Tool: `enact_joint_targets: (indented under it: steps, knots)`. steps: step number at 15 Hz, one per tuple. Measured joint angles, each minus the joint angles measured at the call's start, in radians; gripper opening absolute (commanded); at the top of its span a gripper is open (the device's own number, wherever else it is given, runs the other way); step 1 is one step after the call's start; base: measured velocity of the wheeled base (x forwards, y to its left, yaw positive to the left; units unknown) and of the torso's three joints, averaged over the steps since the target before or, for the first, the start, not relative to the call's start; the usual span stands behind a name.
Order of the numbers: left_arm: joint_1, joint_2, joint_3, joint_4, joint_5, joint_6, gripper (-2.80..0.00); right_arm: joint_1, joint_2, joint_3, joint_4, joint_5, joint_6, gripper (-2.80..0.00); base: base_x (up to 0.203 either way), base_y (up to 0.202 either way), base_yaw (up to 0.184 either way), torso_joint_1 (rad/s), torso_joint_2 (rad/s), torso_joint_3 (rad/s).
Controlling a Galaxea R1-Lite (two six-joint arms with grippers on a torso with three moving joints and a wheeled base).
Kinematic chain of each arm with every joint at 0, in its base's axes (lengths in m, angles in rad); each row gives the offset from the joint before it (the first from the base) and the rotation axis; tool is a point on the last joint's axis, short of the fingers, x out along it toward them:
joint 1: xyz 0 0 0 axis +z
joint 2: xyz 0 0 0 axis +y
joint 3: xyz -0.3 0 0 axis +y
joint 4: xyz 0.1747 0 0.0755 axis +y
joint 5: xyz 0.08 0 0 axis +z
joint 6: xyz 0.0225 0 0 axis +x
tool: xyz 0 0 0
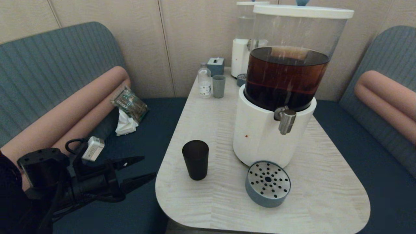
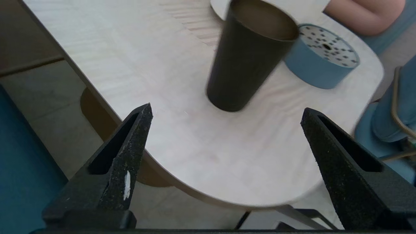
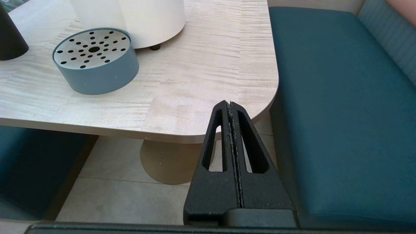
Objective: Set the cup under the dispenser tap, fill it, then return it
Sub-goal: Pick up the cup
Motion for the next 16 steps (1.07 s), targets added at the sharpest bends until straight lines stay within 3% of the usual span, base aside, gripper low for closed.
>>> enact_joint_targets:
  steps: [9, 16]
  knots:
    - [-0.086, 0.172, -0.207, 0.0, -0.035, 0.007, 0.0, 0.0, 0.0, 0.0, 0.0, 0.0, 0.0, -2.8, 0.0, 0.0, 0.0, 0.0, 0.0, 0.0]
    - [-0.172, 0.233, -0.278, 0.0, -0.036, 0.011, 0.0, 0.0, 0.0, 0.0, 0.0, 0.0, 0.0, -2.8, 0.0, 0.0, 0.0, 0.0, 0.0, 0.0]
